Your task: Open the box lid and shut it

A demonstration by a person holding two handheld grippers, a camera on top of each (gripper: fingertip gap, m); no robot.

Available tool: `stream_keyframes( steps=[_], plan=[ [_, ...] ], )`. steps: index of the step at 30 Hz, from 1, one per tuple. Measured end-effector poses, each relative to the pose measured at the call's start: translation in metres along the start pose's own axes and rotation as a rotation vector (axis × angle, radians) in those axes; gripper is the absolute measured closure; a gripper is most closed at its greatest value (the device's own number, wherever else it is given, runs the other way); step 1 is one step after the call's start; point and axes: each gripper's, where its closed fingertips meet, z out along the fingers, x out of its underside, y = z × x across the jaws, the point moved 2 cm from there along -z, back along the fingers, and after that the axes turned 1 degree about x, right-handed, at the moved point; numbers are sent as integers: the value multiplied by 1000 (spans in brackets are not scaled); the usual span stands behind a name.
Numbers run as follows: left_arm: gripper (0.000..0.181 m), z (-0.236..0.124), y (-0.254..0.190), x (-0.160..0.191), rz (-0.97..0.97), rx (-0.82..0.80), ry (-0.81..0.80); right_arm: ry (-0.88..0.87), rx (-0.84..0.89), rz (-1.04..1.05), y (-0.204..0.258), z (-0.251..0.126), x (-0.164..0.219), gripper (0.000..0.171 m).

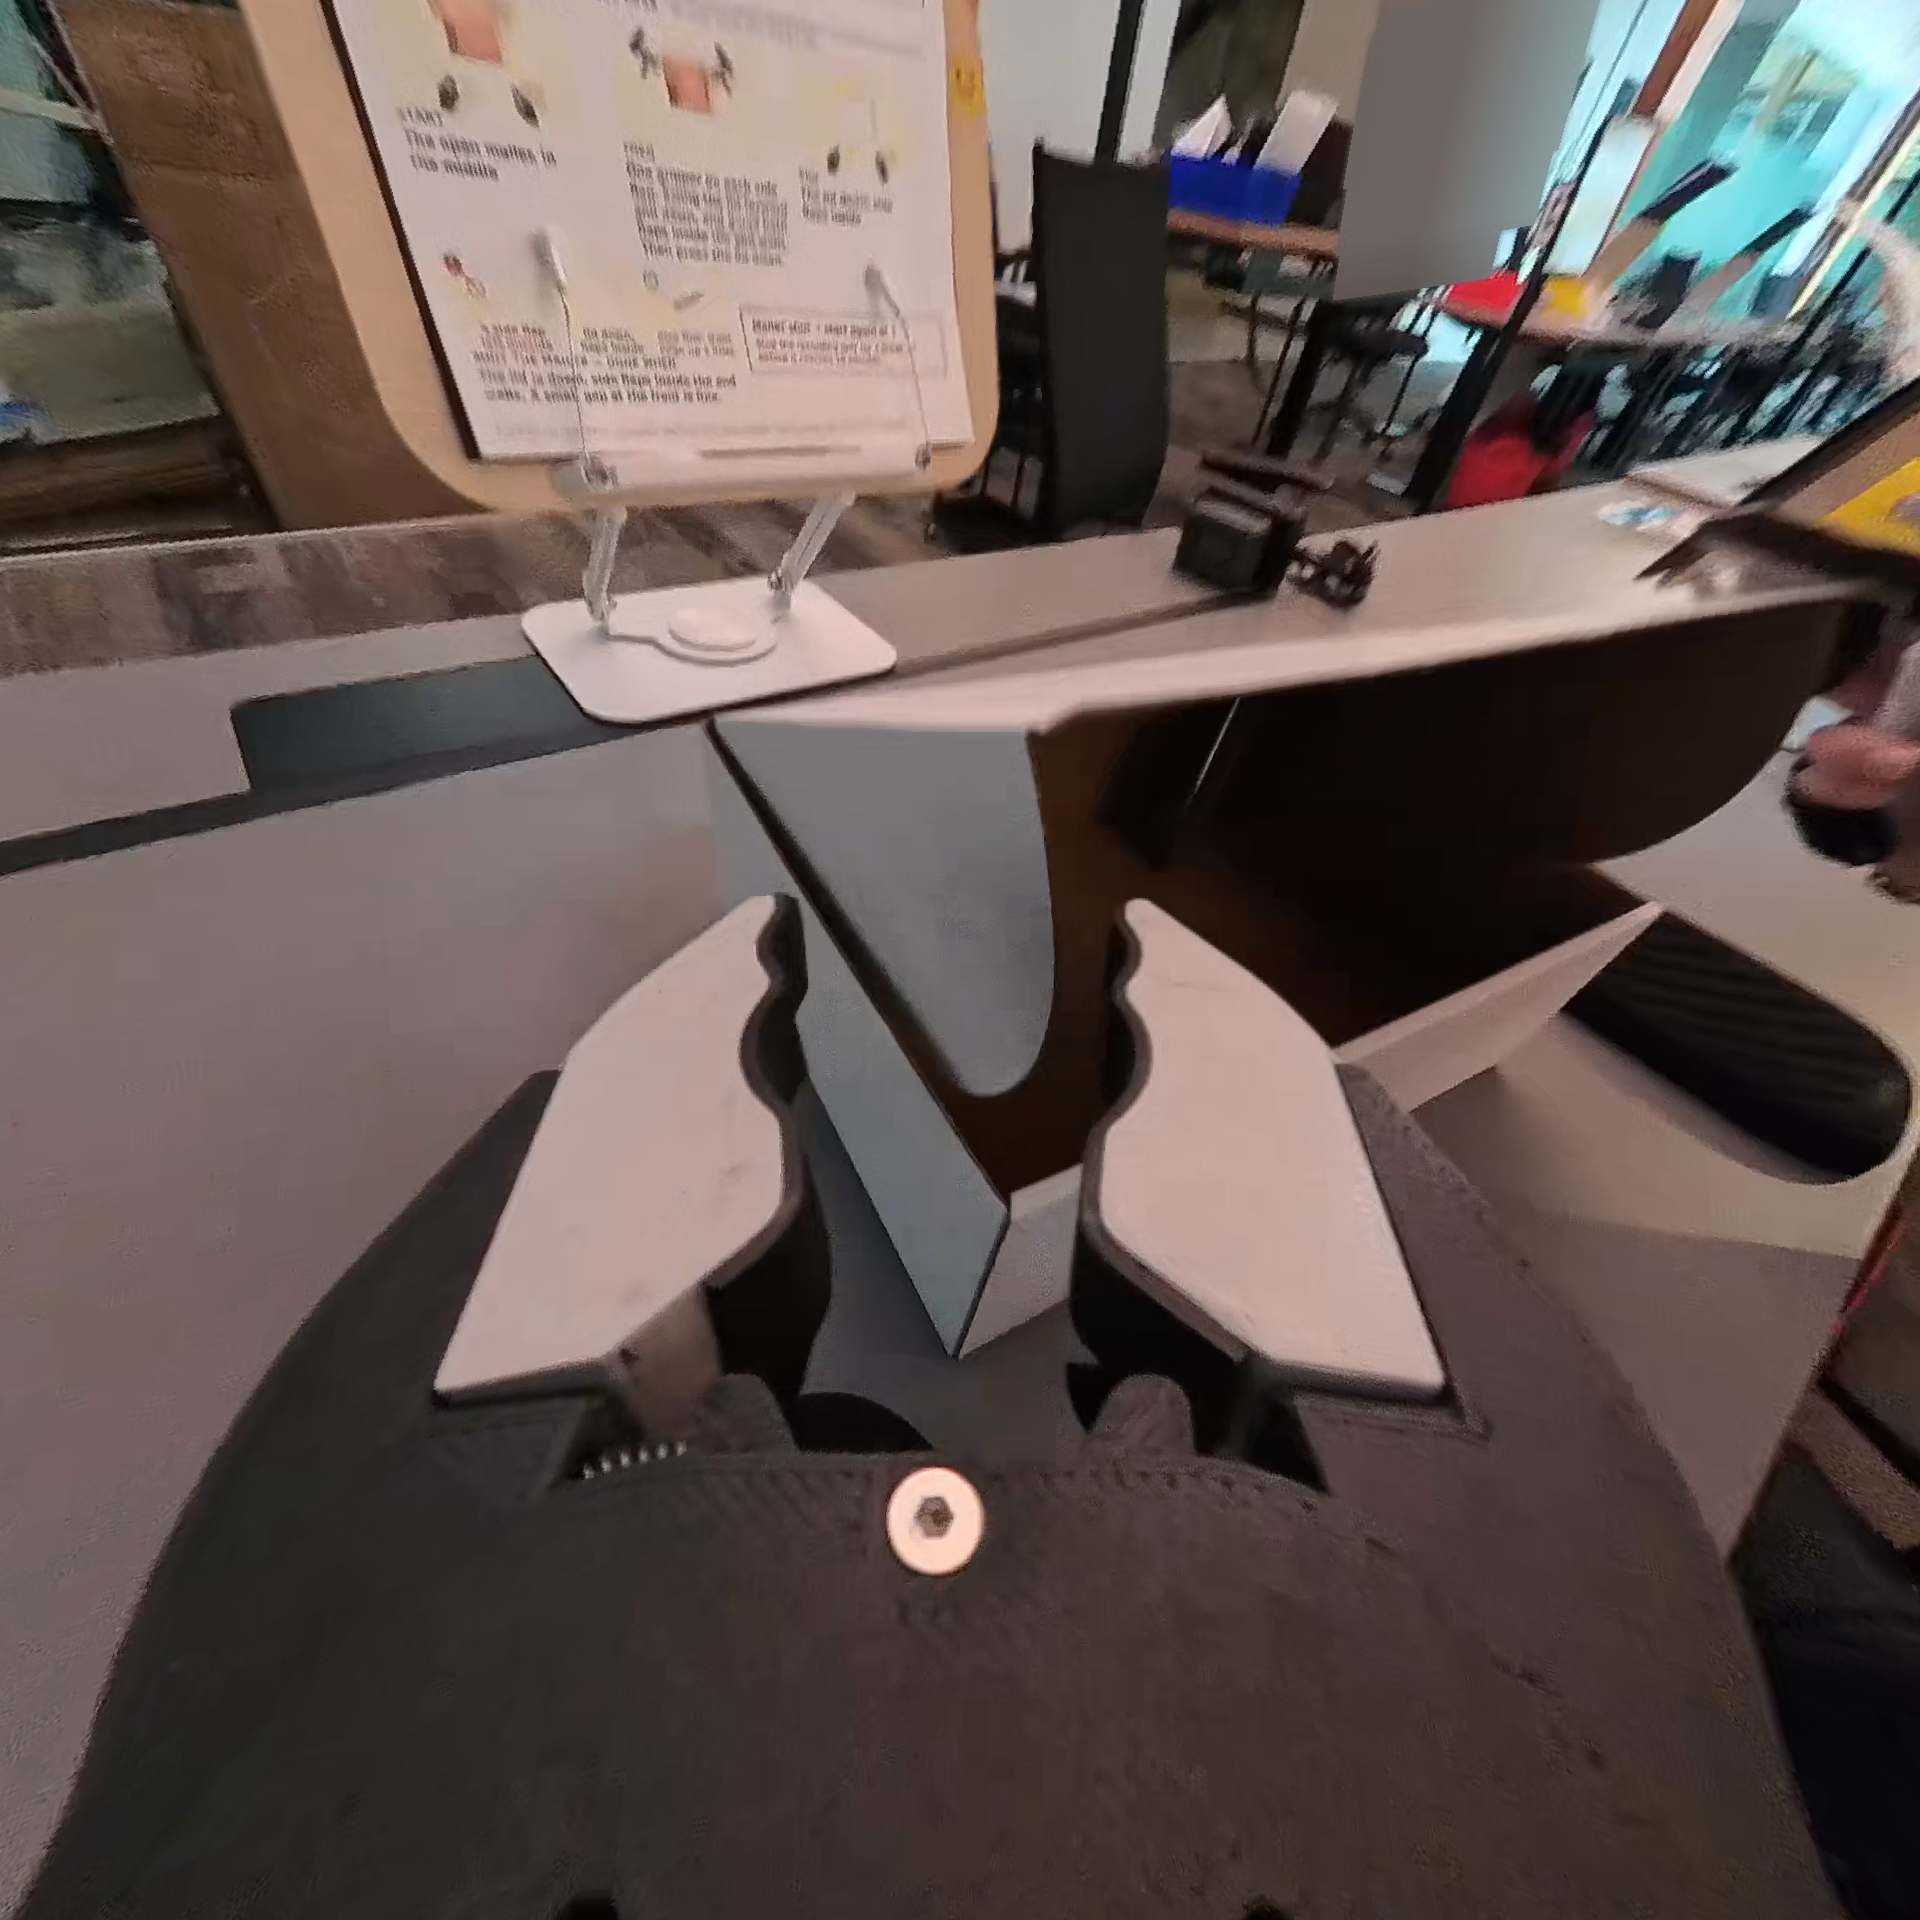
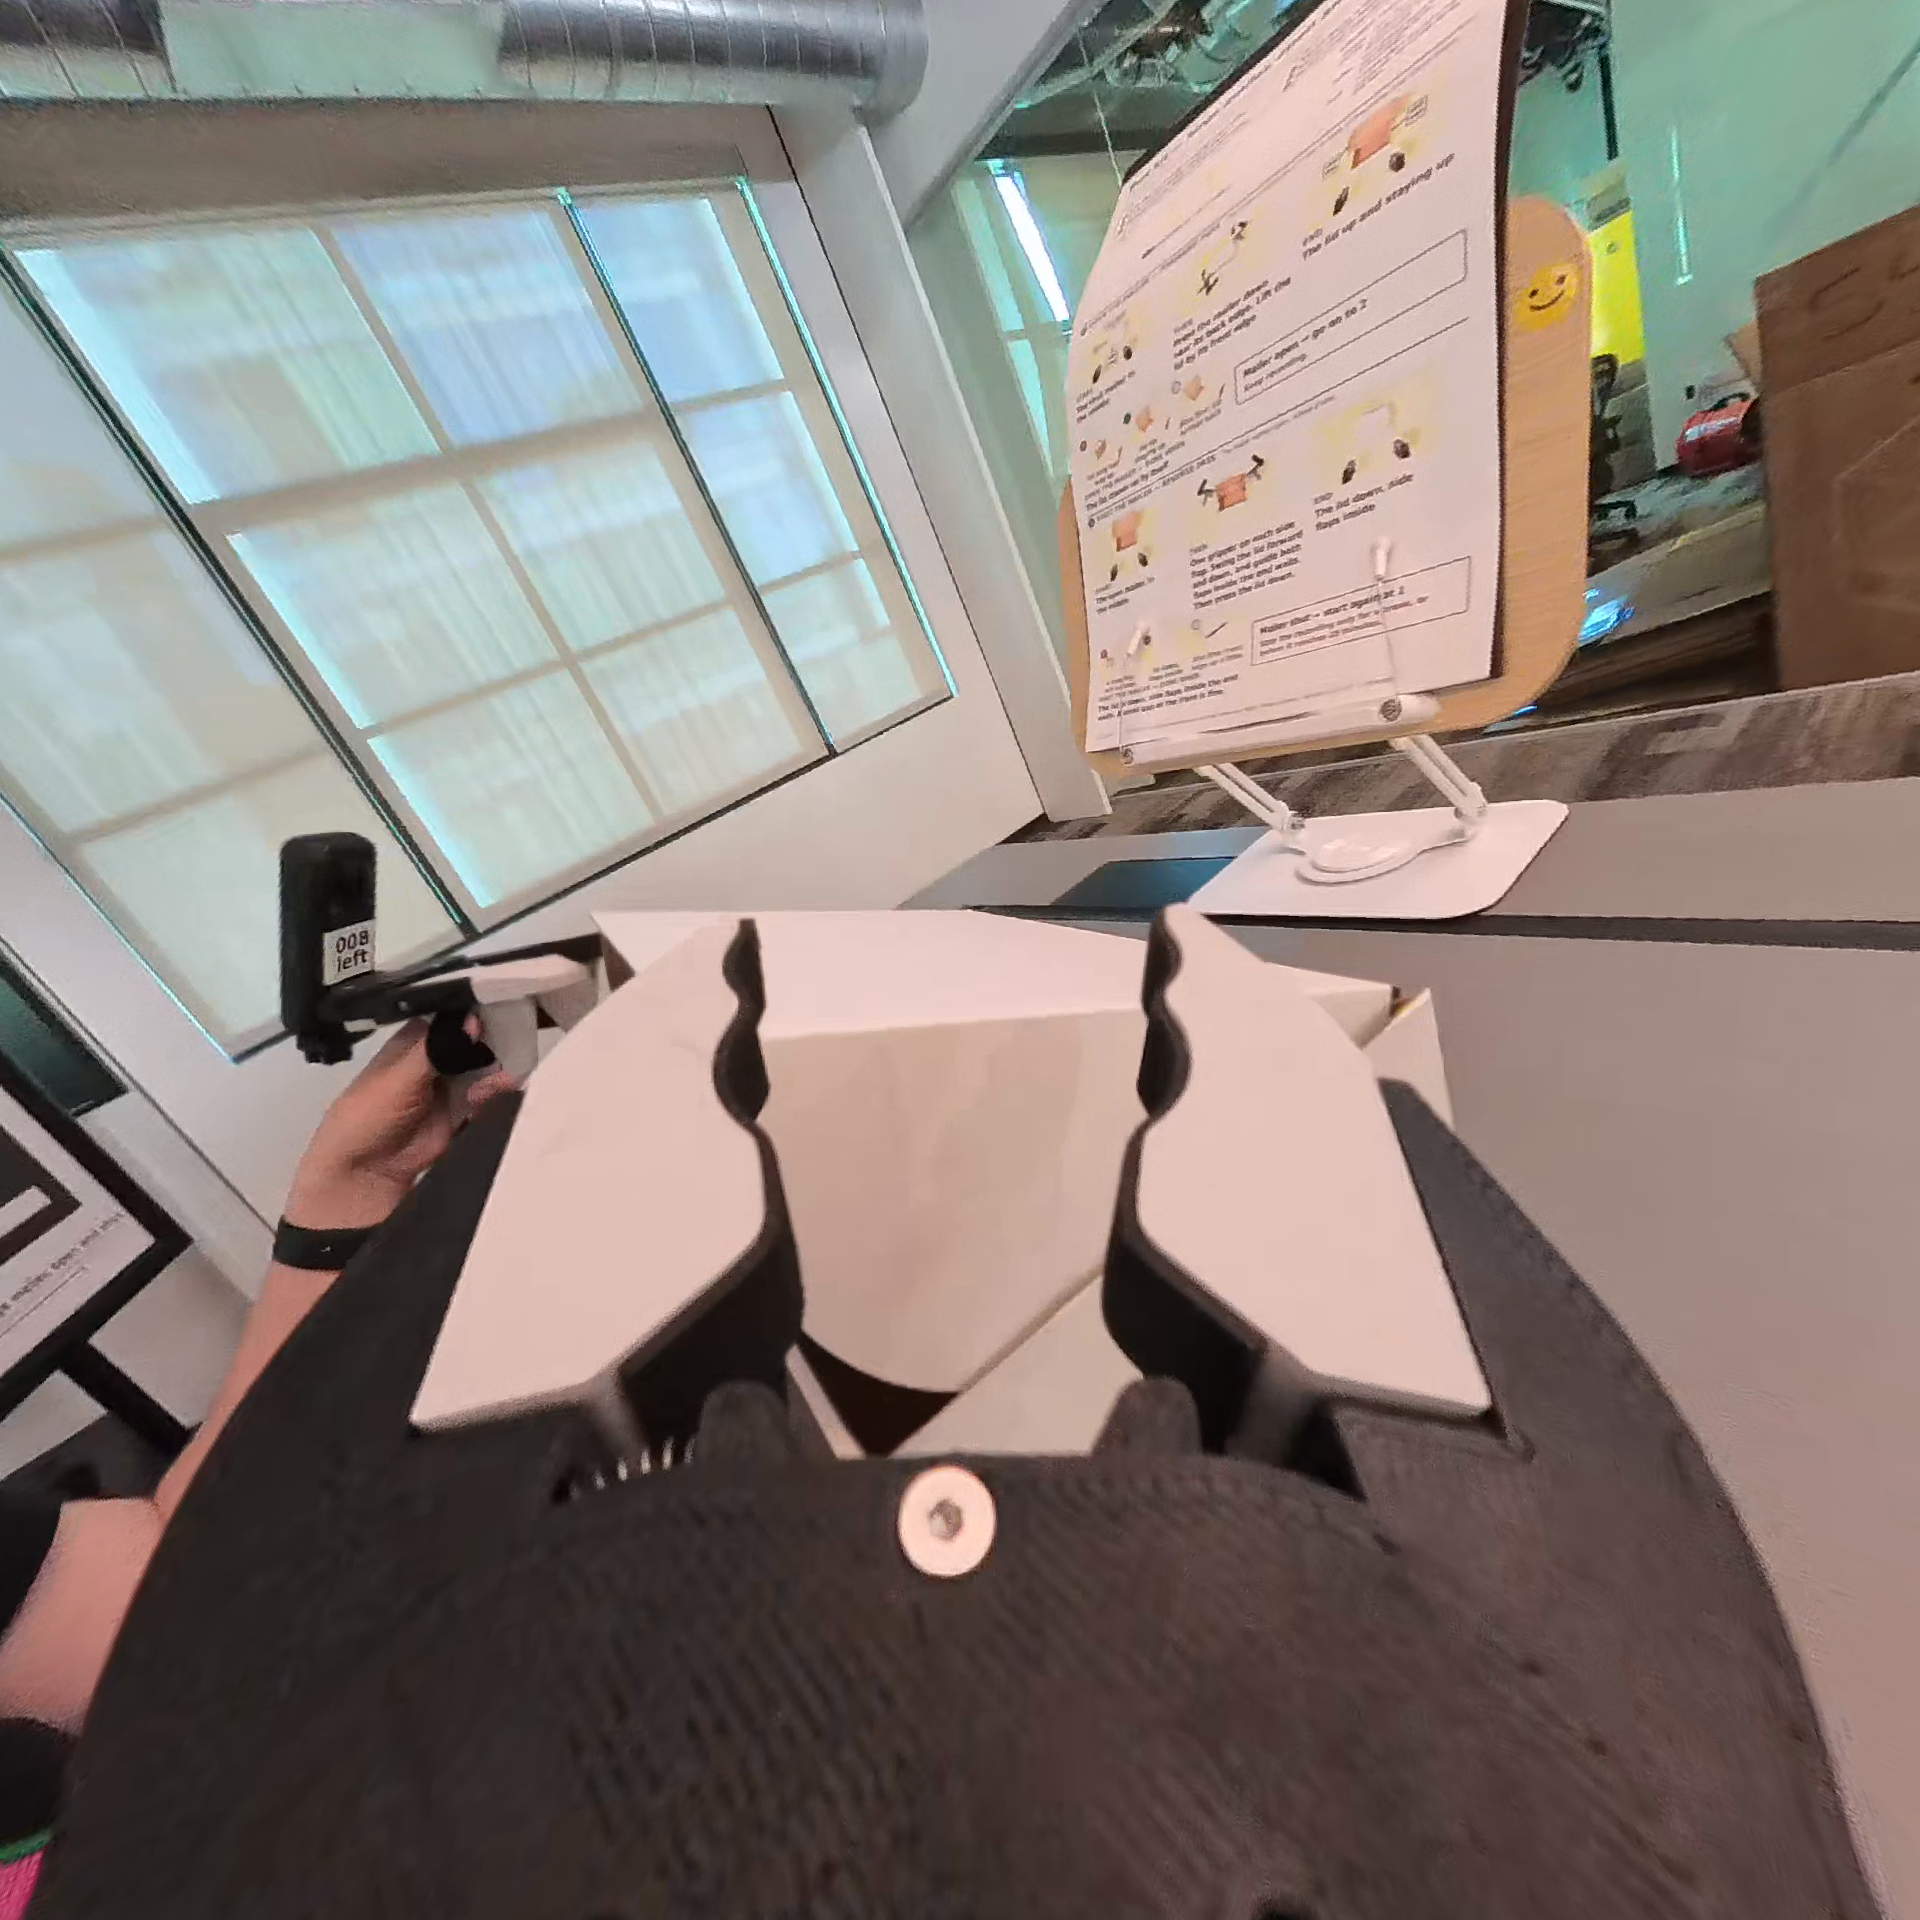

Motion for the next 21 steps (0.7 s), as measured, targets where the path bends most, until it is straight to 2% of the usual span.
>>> stream_keyframes(
  steps=[1, 5, 9, 13, 18, 21],
  plan=[
    [126, -5, 3, -9, -2, 8, -32, 5, 6, -2, 0, 3, 0, 101],
    [118, -4, 24, -36, -21, -17, -87, 76, 48, -22, -1, 17, 7, 102],
    [118, 15, 26, -50, -65, 93, -84, 203, 87, -50, -5, 25, 24, 102],
    [118, 38, 23, -31, -44, 138, 50, 329, 123, -116, -9, 27, 44, 103],
    [125, 44, 18, -2, -39, 170, 158, 487, 117, -176, -11, 26, 71, 106],
    [126, 45, 22, 13, -38, 172, 207, 481, 75, -158, -10, 28, 74, 111]
  ],
)
